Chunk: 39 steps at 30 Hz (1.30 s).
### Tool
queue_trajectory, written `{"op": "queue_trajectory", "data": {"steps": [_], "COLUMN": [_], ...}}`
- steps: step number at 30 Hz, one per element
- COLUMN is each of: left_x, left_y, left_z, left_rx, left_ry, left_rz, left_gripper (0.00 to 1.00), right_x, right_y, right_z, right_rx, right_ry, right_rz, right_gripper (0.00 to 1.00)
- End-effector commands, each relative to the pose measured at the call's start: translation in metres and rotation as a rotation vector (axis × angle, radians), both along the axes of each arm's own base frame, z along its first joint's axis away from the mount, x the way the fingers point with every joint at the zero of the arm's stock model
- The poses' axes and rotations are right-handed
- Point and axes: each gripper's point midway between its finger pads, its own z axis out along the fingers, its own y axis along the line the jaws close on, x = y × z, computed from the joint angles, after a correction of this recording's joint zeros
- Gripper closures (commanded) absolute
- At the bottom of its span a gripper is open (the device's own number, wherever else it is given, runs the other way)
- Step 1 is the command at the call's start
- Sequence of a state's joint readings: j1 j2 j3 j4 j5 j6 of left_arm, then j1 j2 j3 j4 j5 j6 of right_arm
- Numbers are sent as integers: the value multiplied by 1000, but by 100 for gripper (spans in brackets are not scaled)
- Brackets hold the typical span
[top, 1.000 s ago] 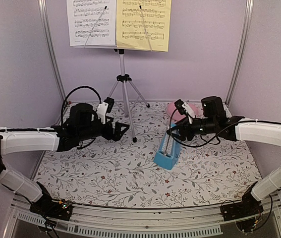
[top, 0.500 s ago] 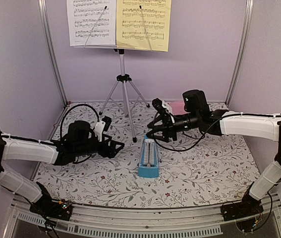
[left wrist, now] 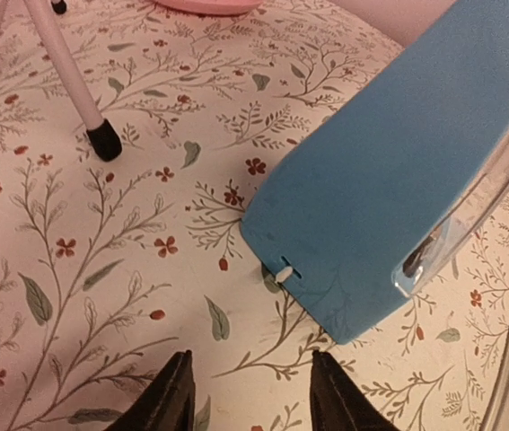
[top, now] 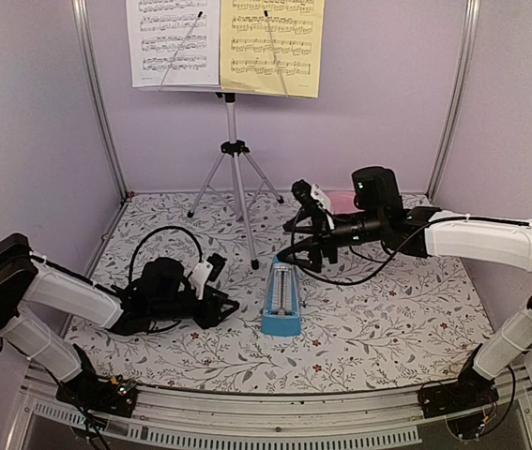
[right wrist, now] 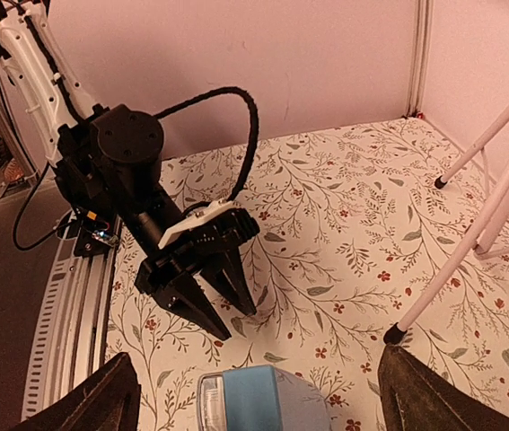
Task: Set up the instrument practice props
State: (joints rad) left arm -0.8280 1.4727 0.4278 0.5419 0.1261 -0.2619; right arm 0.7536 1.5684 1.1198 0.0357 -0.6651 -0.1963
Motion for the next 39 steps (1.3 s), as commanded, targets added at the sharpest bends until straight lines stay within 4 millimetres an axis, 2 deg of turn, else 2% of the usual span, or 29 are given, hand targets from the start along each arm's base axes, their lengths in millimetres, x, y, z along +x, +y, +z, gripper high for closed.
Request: {"op": "queue_trajectory", "data": {"steps": [1,5,8,13,17,21,24,27,31,35,39], "left_x": [-17,-26,-28,-41,-47,-51,-52,-55,-55,-44,-34], "left_y": [-16,-31,-47,-86,-114,-143,-153,-142,-101,-72,-56], "left_z": [-9,-23,-26,-22,-18,-13,-5,15,21,4,-11], "left_rx": [-19,-18,-38,-85,-126,-158,-194,-269,-255,-119,-55], "left_ry": [-3,20,28,22,6,-19,-41,-90,-176,-210,-163], "left_rz": [-60,-94,-114,-184,-225,-271,-289,-275,-191,-131,-149], "left_gripper": [63,73,78,85,86,88,87,85,77,64,47], "right_x": [3,6,5,0,-6,-12,-15,-18,-17,-15,-13], "right_y": [-17,-39,-56,-78,-87,-87,-84,-78,-67,-58,-47], "right_z": [21,12,3,4,-4,-9,-8,-7,-8,-24,-40], "right_rx": [70,114,142,197,206,204,200,182,133,49,-21], "right_ry": [84,214,328,401,434,450,437,422,387,360,346], "right_rz": [-166,-332,-441,-553,-593,-607,-610,-613,-642,-691,-707], "right_gripper": [6,5,6,6,5,3,1,1,0,0,0]}}
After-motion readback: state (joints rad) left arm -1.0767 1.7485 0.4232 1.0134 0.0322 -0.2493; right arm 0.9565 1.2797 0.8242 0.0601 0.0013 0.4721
